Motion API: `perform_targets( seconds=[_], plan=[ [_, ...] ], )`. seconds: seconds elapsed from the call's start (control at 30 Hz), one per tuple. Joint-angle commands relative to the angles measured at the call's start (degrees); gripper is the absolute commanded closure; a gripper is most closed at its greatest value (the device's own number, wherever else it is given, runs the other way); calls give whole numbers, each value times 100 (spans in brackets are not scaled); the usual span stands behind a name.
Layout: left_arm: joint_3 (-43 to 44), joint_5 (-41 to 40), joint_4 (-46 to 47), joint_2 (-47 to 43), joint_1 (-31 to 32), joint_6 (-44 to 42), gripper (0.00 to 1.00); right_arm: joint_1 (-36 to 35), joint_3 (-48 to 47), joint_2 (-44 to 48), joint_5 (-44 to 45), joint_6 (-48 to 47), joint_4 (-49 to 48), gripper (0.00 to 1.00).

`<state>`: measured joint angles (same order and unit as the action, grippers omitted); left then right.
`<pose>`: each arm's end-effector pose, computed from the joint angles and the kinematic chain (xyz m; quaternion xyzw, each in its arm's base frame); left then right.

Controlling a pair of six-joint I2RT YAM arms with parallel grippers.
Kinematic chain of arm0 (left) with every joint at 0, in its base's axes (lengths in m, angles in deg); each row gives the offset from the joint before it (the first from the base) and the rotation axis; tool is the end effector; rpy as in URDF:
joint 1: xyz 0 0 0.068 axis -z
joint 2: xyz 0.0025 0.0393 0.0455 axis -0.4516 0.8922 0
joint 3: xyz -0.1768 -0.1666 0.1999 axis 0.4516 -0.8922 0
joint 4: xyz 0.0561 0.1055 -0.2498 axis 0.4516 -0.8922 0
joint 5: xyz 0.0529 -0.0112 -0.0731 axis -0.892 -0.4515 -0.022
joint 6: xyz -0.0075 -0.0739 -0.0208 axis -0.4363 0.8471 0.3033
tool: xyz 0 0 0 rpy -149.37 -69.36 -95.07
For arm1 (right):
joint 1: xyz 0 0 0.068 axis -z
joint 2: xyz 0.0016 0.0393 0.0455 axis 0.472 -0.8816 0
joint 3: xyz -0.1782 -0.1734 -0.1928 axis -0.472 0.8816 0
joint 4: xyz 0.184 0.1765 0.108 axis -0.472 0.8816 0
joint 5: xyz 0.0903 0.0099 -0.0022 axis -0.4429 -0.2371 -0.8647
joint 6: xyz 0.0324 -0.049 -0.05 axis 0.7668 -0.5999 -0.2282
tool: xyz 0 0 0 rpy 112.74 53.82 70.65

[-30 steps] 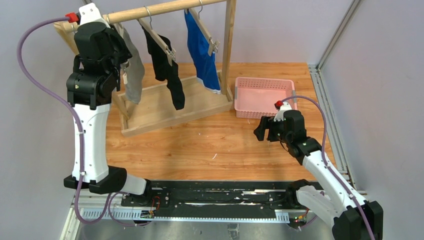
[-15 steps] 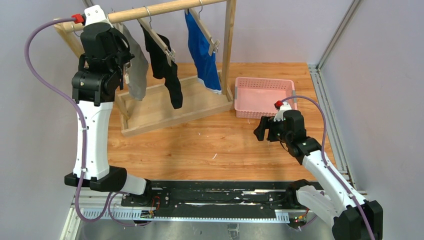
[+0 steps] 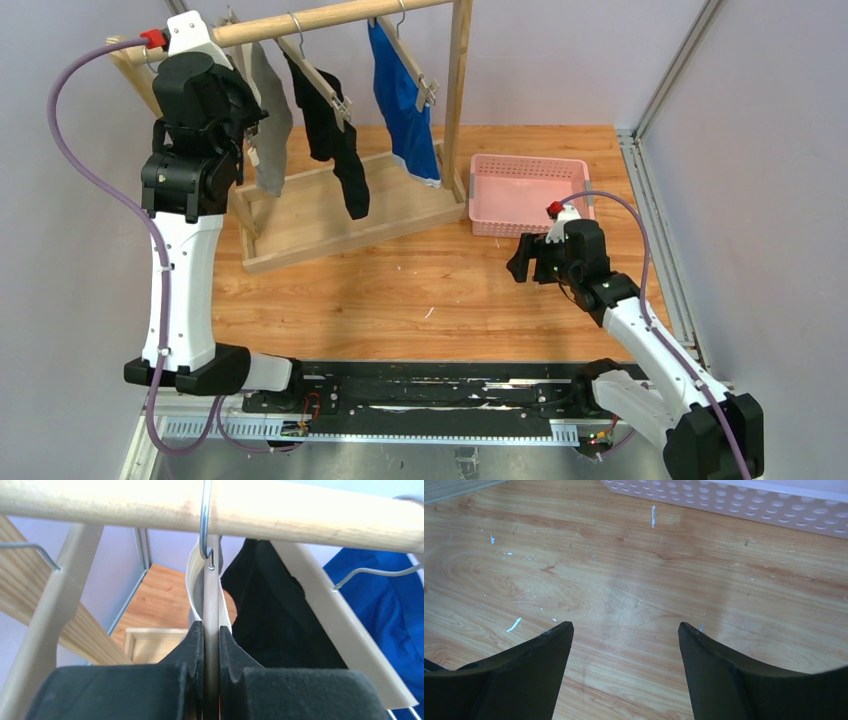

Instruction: Remove the underwear clipped to the hanger

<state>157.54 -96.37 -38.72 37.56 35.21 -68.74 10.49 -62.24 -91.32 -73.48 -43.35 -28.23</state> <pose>0.2587 -0.0110 0.6060 -0.1588 0.7309 0.0416 0.6625 0.2045 0.0777 0.2605 -0.0425 0.8668 0.2261 0.4424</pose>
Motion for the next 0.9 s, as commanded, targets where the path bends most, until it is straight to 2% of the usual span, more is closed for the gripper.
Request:
perform_targets(
  seconds=[0.0, 0.33, 0.73, 0.87],
  plan=[
    [14, 421, 781, -252, -45, -385, 100, -95, 103, -64, -22, 35, -16, 21],
    [-318, 696, 901, -608, -45, -631, 100, -124, 140, -95, -32, 107, -163, 21],
    [-2202, 872, 831, -2001, -45, -825, 100, -184, -55, -435, -22, 22, -307, 21],
    [-2779, 584, 515, -2498, -45, -1108, 100, -201, -179, -579, -40, -18, -378, 21]
  ],
)
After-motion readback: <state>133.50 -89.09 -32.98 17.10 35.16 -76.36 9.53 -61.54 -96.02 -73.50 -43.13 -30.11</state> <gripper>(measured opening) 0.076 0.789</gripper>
